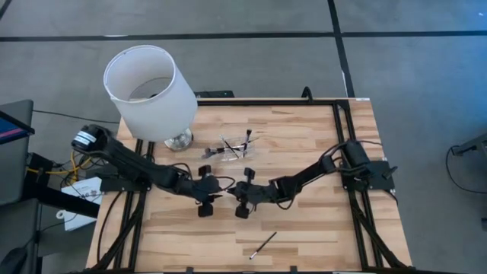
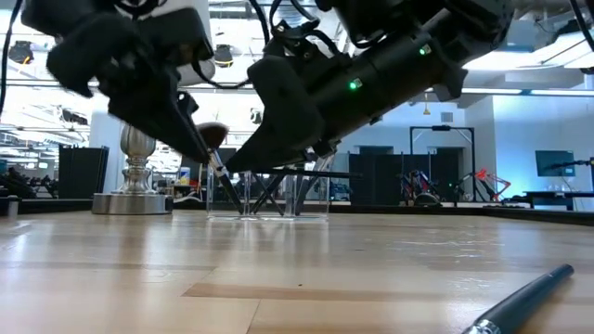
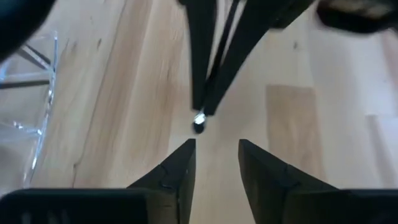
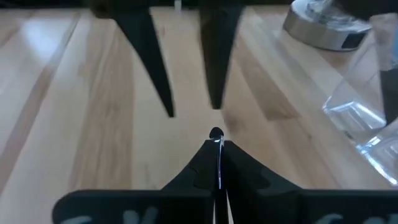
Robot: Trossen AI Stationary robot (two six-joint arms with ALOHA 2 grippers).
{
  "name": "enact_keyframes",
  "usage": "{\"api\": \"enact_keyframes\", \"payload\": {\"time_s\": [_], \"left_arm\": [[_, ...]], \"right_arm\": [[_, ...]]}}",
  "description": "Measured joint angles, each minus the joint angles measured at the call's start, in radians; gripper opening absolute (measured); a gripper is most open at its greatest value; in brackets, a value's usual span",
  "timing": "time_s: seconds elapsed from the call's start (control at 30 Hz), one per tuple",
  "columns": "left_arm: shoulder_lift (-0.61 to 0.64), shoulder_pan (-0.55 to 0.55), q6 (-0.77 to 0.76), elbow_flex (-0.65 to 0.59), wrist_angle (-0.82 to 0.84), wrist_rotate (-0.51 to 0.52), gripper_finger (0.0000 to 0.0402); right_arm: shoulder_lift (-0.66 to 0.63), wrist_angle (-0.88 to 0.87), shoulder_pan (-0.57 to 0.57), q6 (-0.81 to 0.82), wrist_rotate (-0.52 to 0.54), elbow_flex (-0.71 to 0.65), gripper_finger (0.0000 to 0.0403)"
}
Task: Put items in baskets/containers
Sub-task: Put the top black eyeshadow brush into the transparent organizer
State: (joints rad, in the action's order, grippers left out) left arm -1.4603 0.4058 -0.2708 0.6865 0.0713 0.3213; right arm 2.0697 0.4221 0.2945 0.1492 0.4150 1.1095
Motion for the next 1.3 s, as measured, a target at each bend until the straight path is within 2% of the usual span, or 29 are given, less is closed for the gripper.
{"api": "enact_keyframes", "payload": {"time_s": [0.2, 0.37, 0.57, 0.7, 0.9, 1.3], "left_arm": [[-0.047, 0.01, 0.041, 0.0, -0.021, 0.071, 0.0148], [-0.049, 0.007, 0.081, 0.0, -0.094, 0.079, 0.0161], [-0.049, 0.008, 0.117, 0.0, -0.125, 0.079, 0.0154], [-0.049, 0.007, 0.117, 0.0, -0.123, 0.081, 0.0148], [-0.049, 0.008, 0.162, 0.0, -0.103, 0.074, 0.0143], [-0.048, 0.029, 0.187, -0.025, -0.098, 0.037, 0.0132]], "right_arm": [[-0.002, 0.013, 0.011, 0.0, 0.0, 0.001, 0.0005], [-0.002, 0.043, 0.009, 0.015, -0.003, 0.002, 0.0011], [-0.002, 0.051, -0.018, 0.167, -0.057, 0.002, 0.001], [-0.003, 0.053, -0.032, 0.213, -0.081, 0.002, 0.0009], [-0.003, 0.053, -0.034, 0.218, -0.129, 0.002, 0.0009], [-0.003, 0.057, -0.033, 0.218, -0.142, 0.003, 0.0009]]}}
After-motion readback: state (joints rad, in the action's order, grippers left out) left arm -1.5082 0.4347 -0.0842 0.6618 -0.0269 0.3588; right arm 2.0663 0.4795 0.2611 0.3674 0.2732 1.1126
